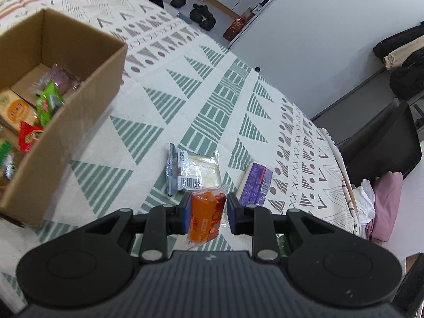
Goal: Organize snacks
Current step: 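Carry both held candies up and over the cardboard box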
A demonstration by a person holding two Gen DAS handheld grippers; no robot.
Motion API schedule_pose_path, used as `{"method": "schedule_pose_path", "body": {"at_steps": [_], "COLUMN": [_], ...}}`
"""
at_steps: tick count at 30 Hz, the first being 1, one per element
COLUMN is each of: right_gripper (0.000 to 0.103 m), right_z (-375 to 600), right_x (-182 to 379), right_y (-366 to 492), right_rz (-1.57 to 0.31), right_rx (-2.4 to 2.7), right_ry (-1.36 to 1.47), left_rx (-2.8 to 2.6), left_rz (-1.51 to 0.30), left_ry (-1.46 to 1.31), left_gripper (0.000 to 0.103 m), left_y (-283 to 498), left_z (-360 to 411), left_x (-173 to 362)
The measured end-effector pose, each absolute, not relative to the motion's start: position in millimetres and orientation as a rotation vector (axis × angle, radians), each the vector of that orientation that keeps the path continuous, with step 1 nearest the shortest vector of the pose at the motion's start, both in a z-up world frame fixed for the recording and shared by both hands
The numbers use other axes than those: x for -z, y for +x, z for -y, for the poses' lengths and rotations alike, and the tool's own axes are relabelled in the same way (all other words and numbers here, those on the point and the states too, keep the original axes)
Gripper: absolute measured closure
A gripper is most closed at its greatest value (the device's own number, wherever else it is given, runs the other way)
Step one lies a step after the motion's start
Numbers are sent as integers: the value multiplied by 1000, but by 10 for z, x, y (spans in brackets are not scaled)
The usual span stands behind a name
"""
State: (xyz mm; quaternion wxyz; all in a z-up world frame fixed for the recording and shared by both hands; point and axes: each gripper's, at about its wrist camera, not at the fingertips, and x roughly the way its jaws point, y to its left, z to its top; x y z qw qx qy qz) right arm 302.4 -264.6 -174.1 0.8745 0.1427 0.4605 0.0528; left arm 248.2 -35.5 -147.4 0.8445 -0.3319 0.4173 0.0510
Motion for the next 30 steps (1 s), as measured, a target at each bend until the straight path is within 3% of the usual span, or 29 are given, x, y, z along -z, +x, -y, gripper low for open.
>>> {"method": "schedule_pose_path", "body": {"at_steps": [10,30], "right_gripper": [71,71], "right_z": [2702,1983], "right_x": [1480,1019], "right_y": [2739,2404], "right_rz": [-892,-806], "right_rx": [-166,-318], "right_ry": [477,472], "left_rx": [-114,-192], "left_rz": [-793,-660], "left_ry": [-667,-683], "left_gripper": [77,77], "left_y": [2266,2044], "left_z": [103,-530], "left_x": [1147,773]}}
